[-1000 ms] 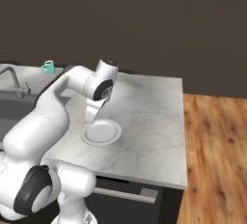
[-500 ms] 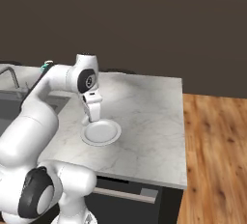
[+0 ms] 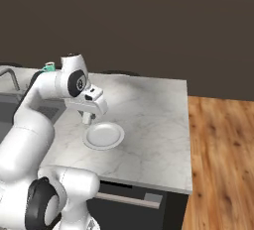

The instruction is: Pick up the marshmallow and place it in the cup of hot chocolate on the dining counter.

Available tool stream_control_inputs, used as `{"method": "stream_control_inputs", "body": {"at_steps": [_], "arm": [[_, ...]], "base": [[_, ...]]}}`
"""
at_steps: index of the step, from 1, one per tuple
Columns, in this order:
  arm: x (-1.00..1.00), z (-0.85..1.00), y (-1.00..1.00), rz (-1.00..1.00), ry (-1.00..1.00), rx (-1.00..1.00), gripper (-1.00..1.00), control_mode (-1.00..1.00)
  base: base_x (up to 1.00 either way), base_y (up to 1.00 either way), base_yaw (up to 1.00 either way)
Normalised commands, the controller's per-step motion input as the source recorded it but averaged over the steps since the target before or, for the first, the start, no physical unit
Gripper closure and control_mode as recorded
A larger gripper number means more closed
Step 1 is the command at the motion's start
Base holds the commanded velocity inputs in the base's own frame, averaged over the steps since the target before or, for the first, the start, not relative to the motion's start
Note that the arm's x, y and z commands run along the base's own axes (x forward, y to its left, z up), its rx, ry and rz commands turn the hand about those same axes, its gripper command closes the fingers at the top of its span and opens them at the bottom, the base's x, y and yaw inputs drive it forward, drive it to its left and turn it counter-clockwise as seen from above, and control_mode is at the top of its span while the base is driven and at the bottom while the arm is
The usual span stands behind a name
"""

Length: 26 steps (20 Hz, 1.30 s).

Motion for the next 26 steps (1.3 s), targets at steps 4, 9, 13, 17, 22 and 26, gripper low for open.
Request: {"method": "stream_control_inputs", "body": {"at_steps": [4, 9, 13, 17, 22, 26], "arm": [[0.00, 0.00, -0.02, 0.47, -0.27, 0.00, 1.00, -1.00], [-0.17, 0.00, -0.06, 0.16, -0.19, 0.01, 1.00, -1.00], [-0.43, 0.22, 0.00, 0.04, -0.18, 0.02, 1.00, -1.00], [-0.69, 0.37, 0.00, 0.04, -0.31, 0.02, 1.00, -1.00], [-0.61, 0.55, 0.00, 0.03, -0.32, 0.00, 1.00, -1.00], [-0.34, 0.36, 0.00, 0.01, -0.15, 0.00, 1.00, 1.00]], "base": [[0.00, 0.00, 0.00], [0.00, 0.00, 0.00], [0.00, 0.00, 0.00], [0.00, 0.00, 0.00], [0.00, 0.00, 0.00], [-0.43, 0.00, 0.00]]}}
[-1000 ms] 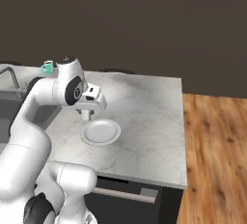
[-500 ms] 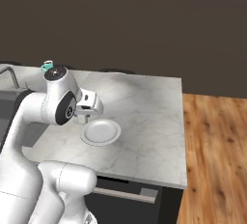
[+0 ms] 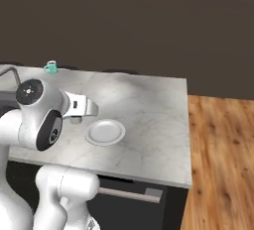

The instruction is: Pick up the marshmallow and place it in the cup of hot chocolate on the dining counter.

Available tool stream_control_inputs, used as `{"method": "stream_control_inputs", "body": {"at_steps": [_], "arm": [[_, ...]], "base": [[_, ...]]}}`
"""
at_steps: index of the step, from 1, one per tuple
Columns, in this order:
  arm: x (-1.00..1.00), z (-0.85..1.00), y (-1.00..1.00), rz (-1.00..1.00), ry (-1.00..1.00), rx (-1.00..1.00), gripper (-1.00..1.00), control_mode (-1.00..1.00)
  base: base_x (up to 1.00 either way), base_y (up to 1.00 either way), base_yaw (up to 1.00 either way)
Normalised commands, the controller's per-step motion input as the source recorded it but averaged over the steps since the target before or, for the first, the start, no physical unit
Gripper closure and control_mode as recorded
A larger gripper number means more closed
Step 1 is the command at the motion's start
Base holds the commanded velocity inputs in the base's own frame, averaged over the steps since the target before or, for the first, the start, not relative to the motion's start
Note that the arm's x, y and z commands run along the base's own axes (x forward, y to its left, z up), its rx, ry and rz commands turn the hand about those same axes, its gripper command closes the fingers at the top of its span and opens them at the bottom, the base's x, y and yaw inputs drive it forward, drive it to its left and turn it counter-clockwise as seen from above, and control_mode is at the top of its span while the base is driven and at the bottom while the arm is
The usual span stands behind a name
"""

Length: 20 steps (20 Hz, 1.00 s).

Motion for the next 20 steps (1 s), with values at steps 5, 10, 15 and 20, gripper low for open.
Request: {"method": "stream_control_inputs", "body": {"at_steps": [5, 10, 15, 20], "arm": [[0.00, 0.00, 0.00, 0.00, 0.00, 0.00, 1.00, 1.00], [0.00, 0.00, 0.00, 0.00, 0.00, 0.00, 1.00, 1.00], [0.00, 0.00, 0.00, 0.00, 0.00, 0.00, 1.00, 1.00], [0.00, 0.00, 0.00, 0.00, 0.00, 0.00, 1.00, 1.00]], "base": [[-0.72, -0.20, 0.00], [-0.42, -0.52, -0.04], [0.18, -1.00, -0.03], [0.23, -1.00, 0.00]]}}
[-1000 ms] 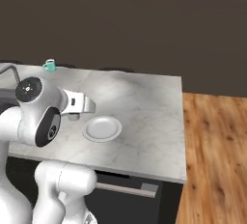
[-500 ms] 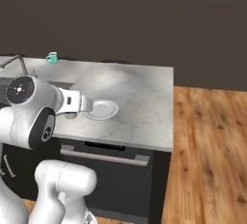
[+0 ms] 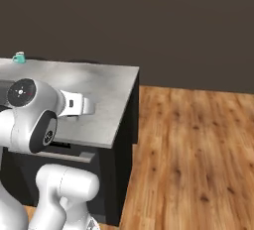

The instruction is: Pick up the marshmallow and place it in the cup of hot chocolate on the dining counter.

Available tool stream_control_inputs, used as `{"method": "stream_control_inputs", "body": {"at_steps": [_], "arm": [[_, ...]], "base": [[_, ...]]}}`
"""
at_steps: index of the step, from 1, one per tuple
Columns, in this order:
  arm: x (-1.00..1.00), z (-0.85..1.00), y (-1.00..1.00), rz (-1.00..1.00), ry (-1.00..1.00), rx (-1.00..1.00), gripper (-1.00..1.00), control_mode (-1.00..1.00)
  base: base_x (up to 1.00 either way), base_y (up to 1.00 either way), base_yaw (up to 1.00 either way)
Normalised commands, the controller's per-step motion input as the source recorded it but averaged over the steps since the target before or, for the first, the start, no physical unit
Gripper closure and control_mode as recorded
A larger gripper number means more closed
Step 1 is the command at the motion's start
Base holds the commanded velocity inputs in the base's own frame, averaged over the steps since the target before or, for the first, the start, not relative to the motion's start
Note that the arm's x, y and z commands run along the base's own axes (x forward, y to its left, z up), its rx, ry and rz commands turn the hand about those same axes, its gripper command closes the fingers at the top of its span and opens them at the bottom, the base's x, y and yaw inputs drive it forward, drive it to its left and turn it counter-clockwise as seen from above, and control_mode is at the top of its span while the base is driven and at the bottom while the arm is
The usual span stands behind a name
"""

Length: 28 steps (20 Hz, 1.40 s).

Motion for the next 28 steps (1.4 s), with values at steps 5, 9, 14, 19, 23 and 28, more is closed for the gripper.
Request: {"method": "stream_control_inputs", "body": {"at_steps": [5, 9, 14, 19, 23, 28], "arm": [[0.00, 0.00, 0.00, 0.00, 0.00, 0.00, 1.00, 1.00], [0.00, 0.00, 0.00, 0.00, 0.00, 0.00, 1.00, 1.00], [0.00, 0.00, 0.00, 0.00, 0.00, 0.00, 1.00, 1.00], [0.00, 0.00, 0.00, 0.00, 0.00, 0.00, 1.00, 1.00], [0.00, 0.00, 0.00, 0.00, 0.00, 0.00, 1.00, 1.00], [0.00, 0.00, 0.00, 0.00, 0.00, 0.00, 1.00, 1.00]], "base": [[0.18, -1.00, 0.00], [0.38, -1.00, 0.00], [0.93, -1.00, 0.00], [1.00, -1.00, 0.04], [1.00, -0.67, 0.06], [1.00, 0.69, 0.00]]}}
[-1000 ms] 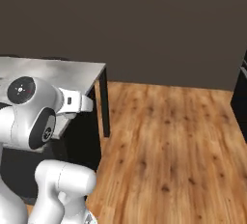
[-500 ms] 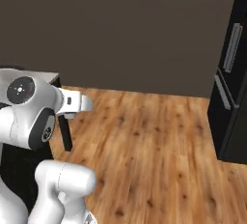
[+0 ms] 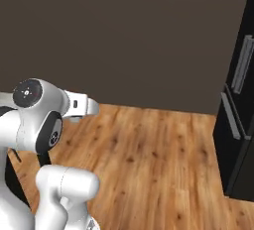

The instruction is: Pick up the marshmallow and place it in the cup of hot chocolate on the dining counter.

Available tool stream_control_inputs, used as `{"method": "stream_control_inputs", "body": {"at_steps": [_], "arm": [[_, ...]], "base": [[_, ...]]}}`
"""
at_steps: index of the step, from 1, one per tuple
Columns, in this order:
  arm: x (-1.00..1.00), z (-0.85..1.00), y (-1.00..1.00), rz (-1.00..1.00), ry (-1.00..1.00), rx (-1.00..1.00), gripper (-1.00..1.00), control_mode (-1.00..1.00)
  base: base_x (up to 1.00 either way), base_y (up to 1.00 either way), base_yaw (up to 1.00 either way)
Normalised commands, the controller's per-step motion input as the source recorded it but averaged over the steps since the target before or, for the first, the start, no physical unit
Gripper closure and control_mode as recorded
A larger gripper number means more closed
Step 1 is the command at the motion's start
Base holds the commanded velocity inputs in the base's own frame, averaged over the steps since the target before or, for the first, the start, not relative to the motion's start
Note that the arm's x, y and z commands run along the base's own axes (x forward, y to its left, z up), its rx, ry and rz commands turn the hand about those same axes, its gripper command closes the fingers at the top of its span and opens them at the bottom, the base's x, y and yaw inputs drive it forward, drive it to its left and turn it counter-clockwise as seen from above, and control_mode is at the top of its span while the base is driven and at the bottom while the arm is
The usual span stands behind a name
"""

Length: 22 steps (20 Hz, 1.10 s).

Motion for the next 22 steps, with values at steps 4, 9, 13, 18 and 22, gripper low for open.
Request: {"method": "stream_control_inputs", "body": {"at_steps": [4, 9, 13, 18, 22], "arm": [[0.00, 0.00, 0.00, 0.00, 0.00, 0.00, 1.00, 1.00], [0.00, 0.00, 0.00, 0.00, 0.00, 0.00, 1.00, 1.00], [0.00, 0.00, 0.00, 0.00, 0.00, 0.00, 1.00, 1.00], [0.00, 0.00, 0.00, 0.00, 0.00, 0.00, 1.00, 1.00], [0.00, 0.00, 0.00, 0.00, 0.00, 0.00, 1.00, 1.00]], "base": [[1.00, 0.82, 0.00], [1.00, -0.28, 0.05], [1.00, -0.53, 0.15], [1.00, -0.05, 0.17], [1.00, -0.03, 0.28]]}}
